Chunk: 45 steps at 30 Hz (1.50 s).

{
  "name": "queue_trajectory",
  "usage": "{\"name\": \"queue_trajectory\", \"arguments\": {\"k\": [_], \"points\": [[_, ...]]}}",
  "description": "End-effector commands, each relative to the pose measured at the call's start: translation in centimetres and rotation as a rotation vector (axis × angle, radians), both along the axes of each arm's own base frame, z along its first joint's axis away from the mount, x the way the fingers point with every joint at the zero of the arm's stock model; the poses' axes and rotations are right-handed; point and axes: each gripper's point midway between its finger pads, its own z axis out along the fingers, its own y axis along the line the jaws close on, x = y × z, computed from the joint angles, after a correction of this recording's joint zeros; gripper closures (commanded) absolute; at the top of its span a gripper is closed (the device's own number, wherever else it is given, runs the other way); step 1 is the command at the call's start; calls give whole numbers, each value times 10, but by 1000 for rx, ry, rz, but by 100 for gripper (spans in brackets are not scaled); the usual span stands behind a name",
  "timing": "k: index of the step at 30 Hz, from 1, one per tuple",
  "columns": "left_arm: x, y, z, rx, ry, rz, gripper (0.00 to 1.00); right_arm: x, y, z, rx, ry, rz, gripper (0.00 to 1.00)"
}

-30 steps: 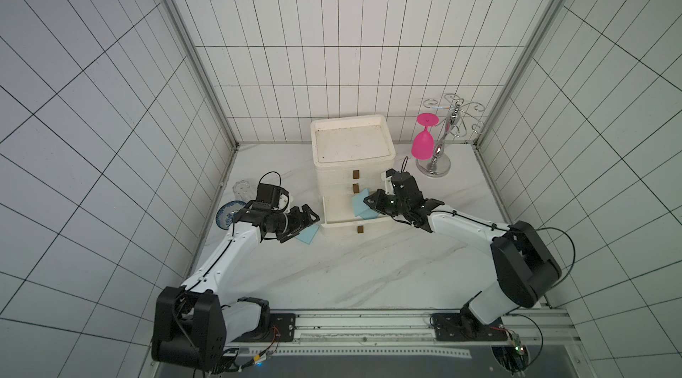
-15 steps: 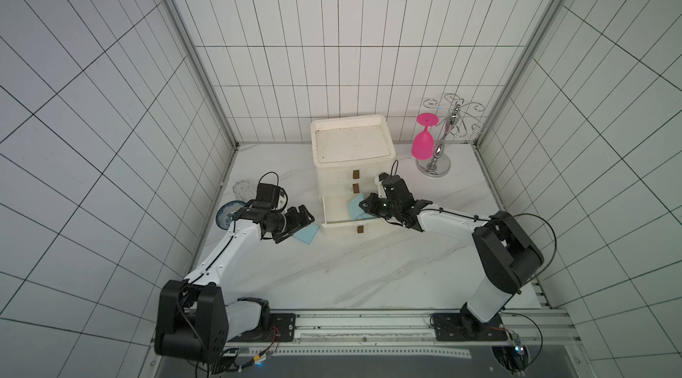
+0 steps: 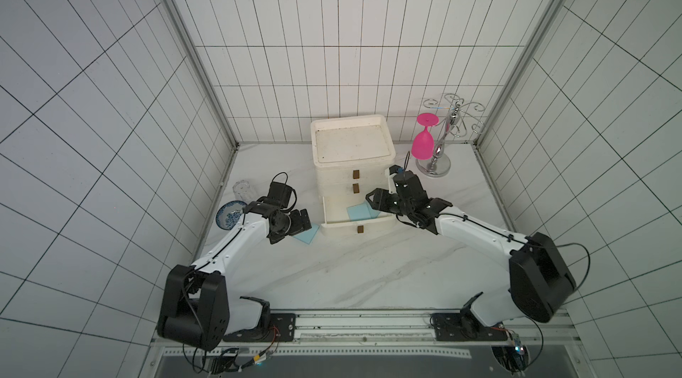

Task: Please put the sticky notes in the drawer by color
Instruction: Place the sticky notes in the drawer, then pick up the sticky notes from the center of the board.

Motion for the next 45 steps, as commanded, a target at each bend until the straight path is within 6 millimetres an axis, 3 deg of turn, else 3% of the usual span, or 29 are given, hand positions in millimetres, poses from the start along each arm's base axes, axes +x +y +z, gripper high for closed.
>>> {"name": "queue_trajectory", "arguments": {"k": [1, 5, 11, 16, 28, 40, 45], "points": [[6, 0, -4, 104, -10, -62, 2, -10, -27, -1, -85, -23, -21, 43], [8, -10, -15, 165, 12, -122, 2, -20, -42, 10, -73, -45, -34, 43], [19, -5, -31, 230, -17, -122, 2, -29, -57, 4, -74, -39, -52, 43], [30, -13, -31, 218, -60, -178, 2, -33, -65, 2, -74, -38, -63, 43], [38, -21, -45, 246, -4, -262, 2, -34, -69, -4, -74, -21, -70, 43], [48, -14, -68, 333, 102, -267, 2, -35, -71, -3, -78, -19, -73, 43], [47, -2, -72, 374, 131, -251, 2, -36, -72, -4, -80, -19, -73, 43]]}}
